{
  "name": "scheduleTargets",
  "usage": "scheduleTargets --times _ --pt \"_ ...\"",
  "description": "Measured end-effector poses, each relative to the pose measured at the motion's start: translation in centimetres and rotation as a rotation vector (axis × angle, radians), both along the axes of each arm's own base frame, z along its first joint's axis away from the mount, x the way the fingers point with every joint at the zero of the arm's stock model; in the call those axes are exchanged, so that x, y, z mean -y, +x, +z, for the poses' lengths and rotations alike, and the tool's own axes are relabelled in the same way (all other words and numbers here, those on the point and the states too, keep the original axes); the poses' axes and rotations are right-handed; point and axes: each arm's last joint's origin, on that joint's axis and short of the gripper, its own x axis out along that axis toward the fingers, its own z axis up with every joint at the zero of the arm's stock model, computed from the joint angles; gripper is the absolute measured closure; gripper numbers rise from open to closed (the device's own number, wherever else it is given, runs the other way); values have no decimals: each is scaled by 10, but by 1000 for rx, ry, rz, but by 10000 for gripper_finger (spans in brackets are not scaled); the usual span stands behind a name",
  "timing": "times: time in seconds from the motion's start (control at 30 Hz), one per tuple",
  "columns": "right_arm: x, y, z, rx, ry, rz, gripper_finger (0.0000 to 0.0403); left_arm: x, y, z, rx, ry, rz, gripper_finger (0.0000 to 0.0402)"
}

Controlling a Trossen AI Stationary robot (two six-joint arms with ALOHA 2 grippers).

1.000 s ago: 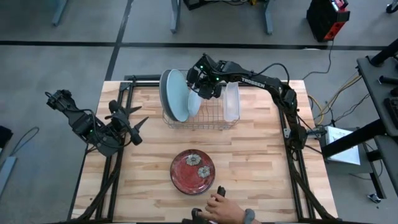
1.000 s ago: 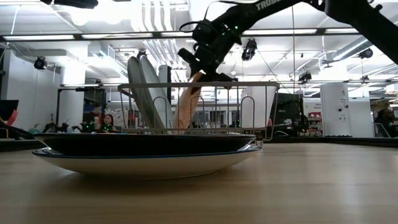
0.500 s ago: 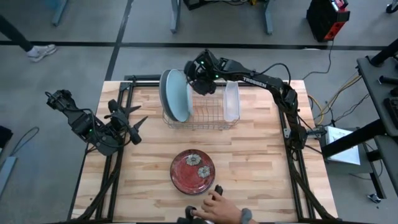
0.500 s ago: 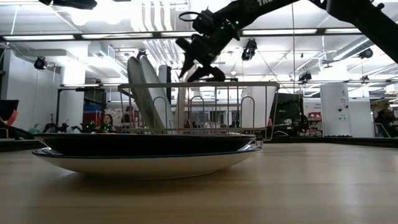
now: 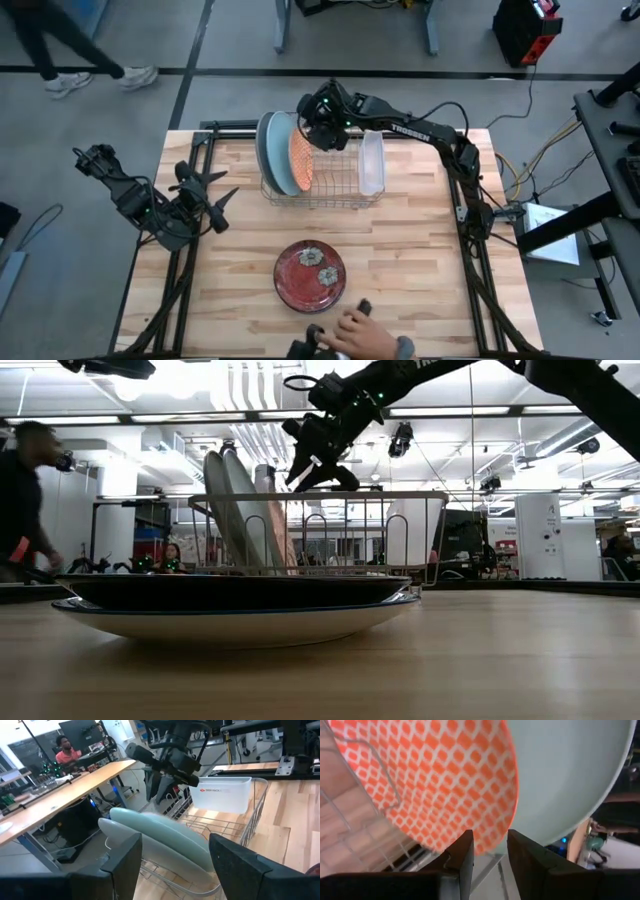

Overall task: Sort dishes
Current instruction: Put the red plate in the dish rack

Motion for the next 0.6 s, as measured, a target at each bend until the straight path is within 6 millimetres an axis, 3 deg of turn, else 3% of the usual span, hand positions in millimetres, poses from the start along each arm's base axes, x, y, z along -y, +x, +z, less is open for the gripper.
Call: scheduleTargets --times 0.17,0.33,0.6 --pt "0 -11 25 68 18 -281 294 4 4 -3 -16 -55 -32 181" --pt "-6 -35 59 206 100 -634 303 11 12 -8 -50 -69 -53 181" --pt "-39 -92 92 232 675 -915 324 28 32 -20 -142 -103 -114 181"
